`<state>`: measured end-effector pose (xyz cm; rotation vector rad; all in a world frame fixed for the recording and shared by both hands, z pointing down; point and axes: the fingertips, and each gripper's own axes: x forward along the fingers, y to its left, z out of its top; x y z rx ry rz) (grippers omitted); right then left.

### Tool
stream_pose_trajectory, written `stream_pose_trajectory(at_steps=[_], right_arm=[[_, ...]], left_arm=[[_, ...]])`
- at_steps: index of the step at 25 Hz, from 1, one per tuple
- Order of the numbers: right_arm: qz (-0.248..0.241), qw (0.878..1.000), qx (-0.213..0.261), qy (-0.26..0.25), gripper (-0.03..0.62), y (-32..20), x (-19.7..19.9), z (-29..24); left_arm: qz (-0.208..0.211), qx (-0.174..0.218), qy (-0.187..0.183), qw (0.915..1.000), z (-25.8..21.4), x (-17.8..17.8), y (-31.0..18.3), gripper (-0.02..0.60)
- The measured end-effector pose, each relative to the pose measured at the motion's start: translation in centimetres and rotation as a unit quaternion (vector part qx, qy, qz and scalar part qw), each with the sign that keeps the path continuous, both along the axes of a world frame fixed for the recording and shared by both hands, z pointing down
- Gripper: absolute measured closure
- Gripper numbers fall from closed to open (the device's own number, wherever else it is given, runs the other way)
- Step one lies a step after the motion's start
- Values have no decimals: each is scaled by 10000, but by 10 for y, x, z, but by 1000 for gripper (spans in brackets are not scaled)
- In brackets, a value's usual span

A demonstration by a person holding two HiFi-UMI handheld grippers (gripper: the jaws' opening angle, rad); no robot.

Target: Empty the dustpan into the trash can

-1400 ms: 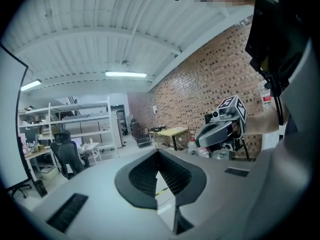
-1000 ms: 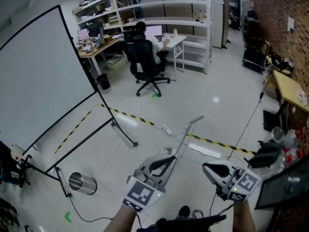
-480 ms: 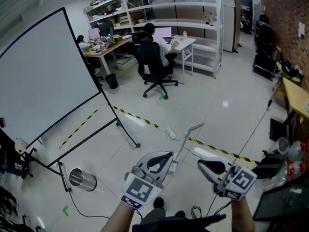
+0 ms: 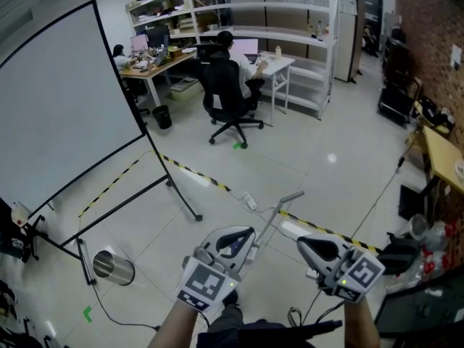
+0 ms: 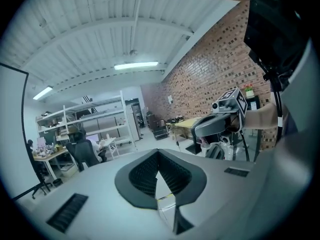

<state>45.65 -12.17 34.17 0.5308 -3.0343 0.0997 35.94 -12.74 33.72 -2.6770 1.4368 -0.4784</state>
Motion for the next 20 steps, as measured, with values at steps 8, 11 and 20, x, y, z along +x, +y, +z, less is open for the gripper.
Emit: stream_pose_trajectory(at_steps=[8,11,20], right_arm=[[165,9994,-117,289,580,-36,-33,19],[323,9984,-244,405,580,-54,-48,31],[1144,9911,-32,682,580,-121,-89,58]], left_arm=[[1,-82,239,9997,19,-43,-38,583],[-4,-72,371,9993,23,-66,-54,583],[214,-148,613,9978,46,-123,-118,583]])
